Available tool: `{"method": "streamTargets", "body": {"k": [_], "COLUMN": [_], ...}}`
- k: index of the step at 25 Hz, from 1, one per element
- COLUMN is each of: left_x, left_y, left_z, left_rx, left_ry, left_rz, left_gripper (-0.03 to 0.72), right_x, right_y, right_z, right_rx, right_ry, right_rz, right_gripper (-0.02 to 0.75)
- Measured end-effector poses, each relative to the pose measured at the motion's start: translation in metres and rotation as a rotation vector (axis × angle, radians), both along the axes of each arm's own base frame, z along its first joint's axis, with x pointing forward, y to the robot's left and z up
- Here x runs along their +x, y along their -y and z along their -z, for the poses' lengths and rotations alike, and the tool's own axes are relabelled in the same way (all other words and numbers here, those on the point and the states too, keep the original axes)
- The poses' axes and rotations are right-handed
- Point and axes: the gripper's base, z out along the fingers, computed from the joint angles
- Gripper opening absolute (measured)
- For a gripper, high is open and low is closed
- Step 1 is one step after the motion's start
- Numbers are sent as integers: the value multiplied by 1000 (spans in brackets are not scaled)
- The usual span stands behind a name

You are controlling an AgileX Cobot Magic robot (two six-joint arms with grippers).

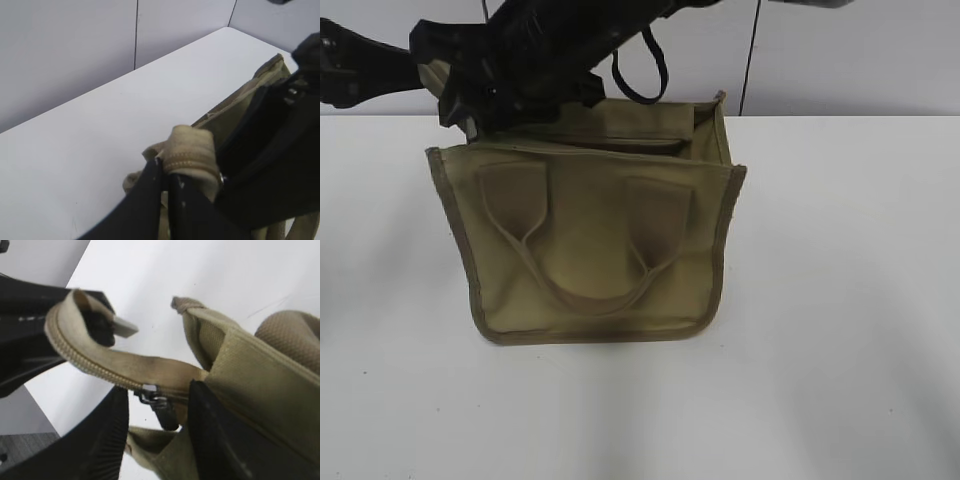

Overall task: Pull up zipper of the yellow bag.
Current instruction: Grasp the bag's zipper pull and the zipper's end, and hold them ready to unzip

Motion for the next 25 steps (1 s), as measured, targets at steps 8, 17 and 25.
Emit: {"method": "streamTargets", "body": {"k": [8,17,25], "left_x": [0,-2,-2], "left_y": [0,0,-1], "left_z": [0,-3,-1], "left_rx": [2,4,14], "left_ry": [0,12,-26], "left_rz": [4,4,-35], "left_gripper": [-2,-2,-2], "right_x": [0,-6,1], "right_y": [-9,-9,18], "right_z": [7,0,-15], "right_rx": [12,14,5], "right_ry": [15,12,-70], "right_rz": [11,-5,-15], "right_gripper": [101,76,76]}}
